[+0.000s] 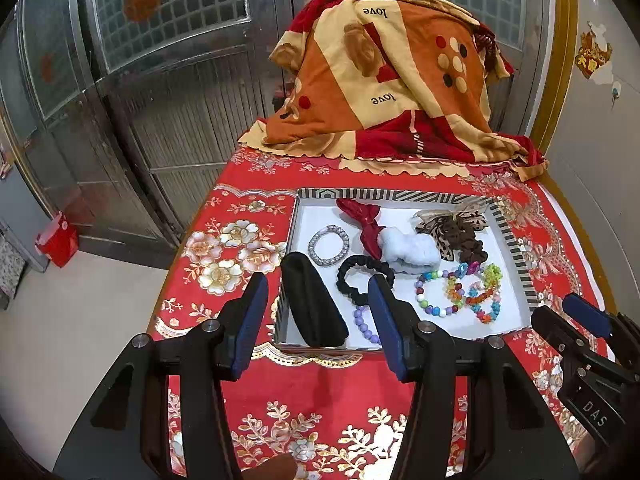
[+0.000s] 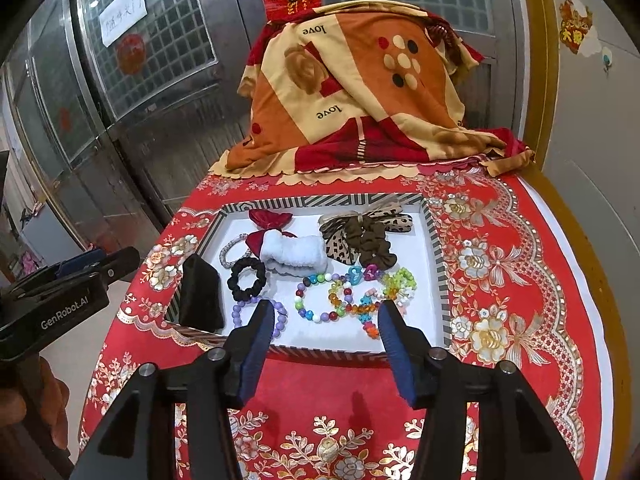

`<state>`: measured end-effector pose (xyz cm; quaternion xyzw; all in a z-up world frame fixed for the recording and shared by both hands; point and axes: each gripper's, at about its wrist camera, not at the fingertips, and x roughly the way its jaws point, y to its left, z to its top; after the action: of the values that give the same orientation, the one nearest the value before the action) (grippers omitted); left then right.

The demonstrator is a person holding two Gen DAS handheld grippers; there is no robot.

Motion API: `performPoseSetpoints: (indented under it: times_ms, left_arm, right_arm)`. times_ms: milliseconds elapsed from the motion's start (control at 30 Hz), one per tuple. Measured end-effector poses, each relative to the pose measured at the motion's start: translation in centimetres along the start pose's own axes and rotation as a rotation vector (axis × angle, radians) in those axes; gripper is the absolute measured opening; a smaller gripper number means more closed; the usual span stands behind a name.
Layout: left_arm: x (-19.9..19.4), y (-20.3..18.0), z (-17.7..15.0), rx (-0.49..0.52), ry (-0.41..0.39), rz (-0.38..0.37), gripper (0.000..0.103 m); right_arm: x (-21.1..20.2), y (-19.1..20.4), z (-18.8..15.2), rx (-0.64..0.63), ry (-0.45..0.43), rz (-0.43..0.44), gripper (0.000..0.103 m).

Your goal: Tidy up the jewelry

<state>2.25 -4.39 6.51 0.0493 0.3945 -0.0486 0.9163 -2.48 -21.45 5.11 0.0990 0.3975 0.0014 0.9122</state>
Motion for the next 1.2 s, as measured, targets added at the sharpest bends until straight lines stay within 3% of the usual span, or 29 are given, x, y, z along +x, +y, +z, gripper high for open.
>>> performPoseSetpoints:
  times_ms: [1200]
  left_arm:
    - [0.81, -0.58, -0.25, 0.017, 0.020, -0.011, 0.051]
  right_arm:
    - [0.70, -0.20, 0.42, -0.029, 0.025, -0.011, 0.056]
